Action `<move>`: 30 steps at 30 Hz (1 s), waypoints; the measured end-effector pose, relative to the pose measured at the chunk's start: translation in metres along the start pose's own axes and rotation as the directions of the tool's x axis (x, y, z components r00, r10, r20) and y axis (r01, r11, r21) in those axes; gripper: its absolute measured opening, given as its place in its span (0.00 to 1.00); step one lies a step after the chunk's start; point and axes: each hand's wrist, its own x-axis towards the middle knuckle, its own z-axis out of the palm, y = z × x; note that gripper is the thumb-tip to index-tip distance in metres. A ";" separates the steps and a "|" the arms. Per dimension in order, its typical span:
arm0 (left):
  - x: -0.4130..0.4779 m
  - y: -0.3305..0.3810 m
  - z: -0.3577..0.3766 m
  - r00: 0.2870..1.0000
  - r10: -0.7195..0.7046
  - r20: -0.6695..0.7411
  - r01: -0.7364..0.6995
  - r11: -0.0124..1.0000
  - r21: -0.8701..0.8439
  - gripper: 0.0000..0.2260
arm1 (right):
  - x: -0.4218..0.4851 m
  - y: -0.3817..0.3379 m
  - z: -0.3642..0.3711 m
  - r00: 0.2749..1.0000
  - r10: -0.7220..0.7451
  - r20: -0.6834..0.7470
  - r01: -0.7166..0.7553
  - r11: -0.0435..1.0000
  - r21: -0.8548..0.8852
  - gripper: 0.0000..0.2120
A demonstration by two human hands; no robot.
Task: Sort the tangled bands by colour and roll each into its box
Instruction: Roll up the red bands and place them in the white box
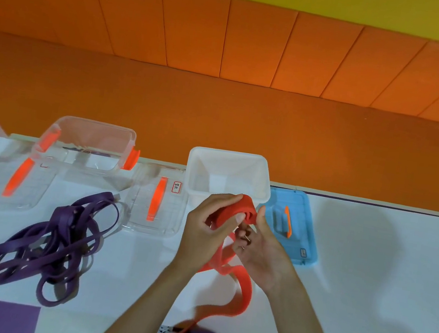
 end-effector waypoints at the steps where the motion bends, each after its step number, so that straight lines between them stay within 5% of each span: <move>1: -0.001 0.001 0.001 1.000 0.005 -0.004 -0.005 1.000 0.000 0.16 | 0.000 0.000 0.000 1.000 0.014 -0.001 -0.014 1.000 0.025 0.23; 10: 0.002 0.000 0.003 0.998 -0.004 0.065 0.004 1.000 -0.006 0.04 | -0.002 0.005 0.003 0.998 -0.047 0.053 0.042 0.995 0.085 0.11; 14: 0.004 -0.003 -0.003 0.998 -0.048 0.047 0.048 0.999 0.001 0.08 | -0.002 0.004 -0.003 0.992 -0.094 0.089 0.088 0.994 0.069 0.12; 18: 0.008 0.001 -0.011 0.991 -0.106 0.076 0.111 0.992 -0.064 0.06 | -0.008 -0.006 -0.009 0.974 -0.101 0.201 0.127 0.985 -0.120 0.17; 22: 0.006 0.004 -0.009 0.993 -0.081 0.087 0.085 0.995 -0.053 0.07 | -0.015 -0.019 -0.010 0.981 -0.112 0.158 0.158 0.935 -0.318 0.28; 26: 0.003 0.001 -0.011 0.987 -0.065 0.146 0.064 0.998 0.013 0.08 | -0.021 -0.029 -0.007 0.969 -0.201 0.146 0.245 0.671 -0.700 0.18; 30: -0.001 -0.003 -0.012 0.972 -0.039 0.233 0.019 0.996 0.089 0.09 | -0.022 -0.028 -0.011 0.956 -0.278 0.096 0.265 0.672 -0.692 0.23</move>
